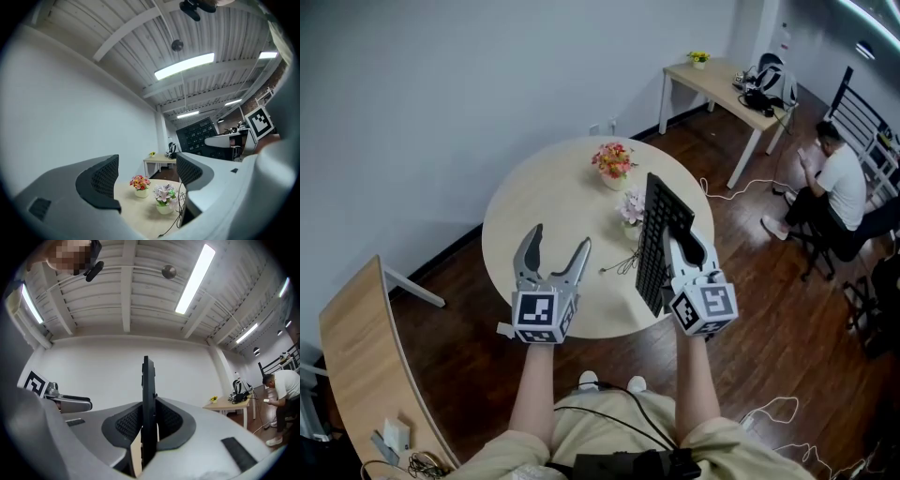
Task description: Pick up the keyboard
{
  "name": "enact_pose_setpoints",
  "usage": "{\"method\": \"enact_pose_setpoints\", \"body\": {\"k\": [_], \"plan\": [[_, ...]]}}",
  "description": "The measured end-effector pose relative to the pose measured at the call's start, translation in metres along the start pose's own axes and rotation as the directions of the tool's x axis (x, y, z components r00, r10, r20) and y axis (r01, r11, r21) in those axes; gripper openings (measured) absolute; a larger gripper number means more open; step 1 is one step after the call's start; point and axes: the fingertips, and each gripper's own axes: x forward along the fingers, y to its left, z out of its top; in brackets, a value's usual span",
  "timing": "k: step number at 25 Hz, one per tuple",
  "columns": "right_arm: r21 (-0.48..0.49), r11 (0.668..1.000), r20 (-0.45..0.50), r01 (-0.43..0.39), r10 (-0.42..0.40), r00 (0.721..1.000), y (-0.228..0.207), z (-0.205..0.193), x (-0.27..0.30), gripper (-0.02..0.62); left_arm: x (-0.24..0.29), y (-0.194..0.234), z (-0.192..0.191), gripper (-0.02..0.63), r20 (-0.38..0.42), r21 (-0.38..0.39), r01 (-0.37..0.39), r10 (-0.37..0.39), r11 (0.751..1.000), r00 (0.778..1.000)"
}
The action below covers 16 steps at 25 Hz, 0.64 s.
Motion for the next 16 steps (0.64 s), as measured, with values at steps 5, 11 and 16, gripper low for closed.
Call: {"method": "enact_pose_setpoints", "body": {"k": [5,11,16], "plan": [[0.002,1.0,0.002,0.0,0.0,1.0,0.002,0.005,-0.003,0.089,-0.004,0.005,0.004,0.37,0.013,-0.006,-0.018,0.018,1.0,1.0],[0.003,1.0,0.014,-0.021,0.021,1.0,0.008,0.008,-0.001,0.089,-0.004,0.006,0.005,0.37,0.022,-0.006,-0.016,0.016,1.0,1.0],[-0.001,1.0,-0.006,-0.024,0.024,1.0,0.012,0.008,-0.004,0.089,-0.006,0.002,0.009,0.37,0.017,-0.006,-0.009,0.009,1.0,1.0]]}}
